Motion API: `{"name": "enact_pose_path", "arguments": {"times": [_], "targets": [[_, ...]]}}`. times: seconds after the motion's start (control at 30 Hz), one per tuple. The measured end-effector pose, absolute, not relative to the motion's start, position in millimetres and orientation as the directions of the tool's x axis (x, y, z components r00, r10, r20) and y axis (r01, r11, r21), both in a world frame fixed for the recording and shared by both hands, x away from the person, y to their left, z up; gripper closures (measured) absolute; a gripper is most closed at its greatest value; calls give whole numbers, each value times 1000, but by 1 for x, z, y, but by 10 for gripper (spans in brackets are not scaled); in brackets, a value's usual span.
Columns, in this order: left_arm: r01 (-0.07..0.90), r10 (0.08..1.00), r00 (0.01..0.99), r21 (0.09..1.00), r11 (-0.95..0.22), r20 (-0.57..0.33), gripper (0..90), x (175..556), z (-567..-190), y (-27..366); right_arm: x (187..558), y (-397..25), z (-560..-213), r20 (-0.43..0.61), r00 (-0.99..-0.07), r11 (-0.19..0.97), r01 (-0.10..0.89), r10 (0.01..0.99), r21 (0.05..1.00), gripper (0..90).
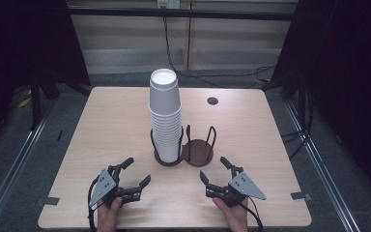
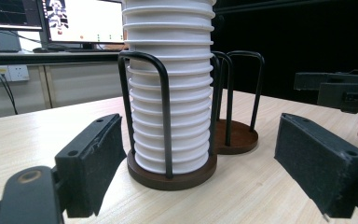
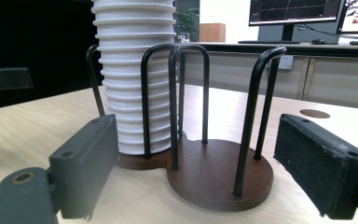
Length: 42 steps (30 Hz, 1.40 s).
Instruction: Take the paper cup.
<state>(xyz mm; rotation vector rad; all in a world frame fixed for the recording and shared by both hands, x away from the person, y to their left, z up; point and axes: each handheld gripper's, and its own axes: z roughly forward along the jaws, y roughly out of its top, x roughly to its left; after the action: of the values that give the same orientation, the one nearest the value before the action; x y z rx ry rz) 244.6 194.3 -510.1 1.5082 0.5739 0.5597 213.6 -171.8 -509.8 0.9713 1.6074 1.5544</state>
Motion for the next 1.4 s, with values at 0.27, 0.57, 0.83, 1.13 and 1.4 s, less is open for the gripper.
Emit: {"name": "enact_pose_path", "arguments": {"times": [0.27, 0.57, 0.83, 1.13, 1.4], "targets": [[17, 662, 749, 1000, -3, -11, 155, 244, -510, 194, 214, -167, -508, -2, -479, 48, 84, 878, 995, 174], [18, 663, 749, 1000, -5, -10, 155, 244, -510, 194, 222, -173, -495, 90, -522, 2, 173, 848, 985, 194], [18, 664, 748, 1000, -5, -10, 155, 244, -510, 194, 233, -168, -461, 87, -602, 22, 171, 793, 985, 202], [18, 663, 749, 1000, -6, -10, 155, 244, -510, 194, 247, -163, -437, 109, -664, 25, 189, 739, 982, 194], [10, 666, 746, 1000, -15, 2, 155, 244, -510, 195, 263, -156, -409, 110, -698, 37, 192, 707, 981, 199]]}}
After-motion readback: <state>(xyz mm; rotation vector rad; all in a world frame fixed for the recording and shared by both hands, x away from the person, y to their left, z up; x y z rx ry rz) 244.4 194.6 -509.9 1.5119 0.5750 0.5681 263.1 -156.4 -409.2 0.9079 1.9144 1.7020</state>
